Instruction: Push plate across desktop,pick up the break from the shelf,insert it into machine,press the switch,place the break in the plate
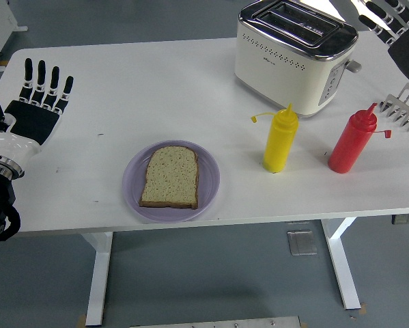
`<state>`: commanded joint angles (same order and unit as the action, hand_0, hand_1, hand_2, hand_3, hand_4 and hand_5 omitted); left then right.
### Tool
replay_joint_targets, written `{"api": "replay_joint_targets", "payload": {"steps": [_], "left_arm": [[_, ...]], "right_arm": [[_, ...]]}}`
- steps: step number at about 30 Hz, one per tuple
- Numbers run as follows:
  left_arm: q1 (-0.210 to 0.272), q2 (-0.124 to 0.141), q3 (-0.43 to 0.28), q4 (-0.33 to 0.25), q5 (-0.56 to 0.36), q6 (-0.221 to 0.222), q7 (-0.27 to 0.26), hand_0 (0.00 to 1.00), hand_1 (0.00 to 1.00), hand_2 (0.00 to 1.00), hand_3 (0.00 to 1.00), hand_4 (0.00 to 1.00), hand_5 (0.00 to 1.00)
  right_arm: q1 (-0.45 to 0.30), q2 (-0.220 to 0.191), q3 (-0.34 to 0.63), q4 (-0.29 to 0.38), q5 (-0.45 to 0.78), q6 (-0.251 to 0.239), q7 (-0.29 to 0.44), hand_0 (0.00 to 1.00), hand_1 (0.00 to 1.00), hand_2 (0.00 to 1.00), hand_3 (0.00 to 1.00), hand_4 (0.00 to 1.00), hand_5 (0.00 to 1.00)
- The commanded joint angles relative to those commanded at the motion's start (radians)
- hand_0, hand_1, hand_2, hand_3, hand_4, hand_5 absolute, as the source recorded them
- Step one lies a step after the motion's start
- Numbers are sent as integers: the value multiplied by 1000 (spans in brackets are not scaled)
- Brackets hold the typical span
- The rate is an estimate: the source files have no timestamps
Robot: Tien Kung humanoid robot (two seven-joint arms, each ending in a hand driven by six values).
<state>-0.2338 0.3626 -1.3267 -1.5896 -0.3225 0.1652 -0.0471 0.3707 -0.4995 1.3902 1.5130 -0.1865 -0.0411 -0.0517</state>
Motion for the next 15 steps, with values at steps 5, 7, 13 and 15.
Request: {"api": "replay_joint_targets", "payload": {"steps": [5,7,13,15], "left_arm": [[10,-5,1,-8,-12,-8,15,774,675,620,626,754,998],[14,-6,3,-12,-13,-12,24,773,680,623,627,754,998],[28,-9,8,-22,-14,-18,40,773,683,626,627,754,998],[32,-9,10,-24,-14,-19,44,773,683,626,627,754,998]], "right_arm": [[-74,22,33,6,33,11,-29,805,736,728,697,756,570],[-92,30,49,7,40,12,-37,806,739,726,700,764,583],[-120,46,79,7,66,10,-53,805,739,724,701,760,580],[-125,51,82,6,72,9,-56,805,739,724,701,760,580]]}}
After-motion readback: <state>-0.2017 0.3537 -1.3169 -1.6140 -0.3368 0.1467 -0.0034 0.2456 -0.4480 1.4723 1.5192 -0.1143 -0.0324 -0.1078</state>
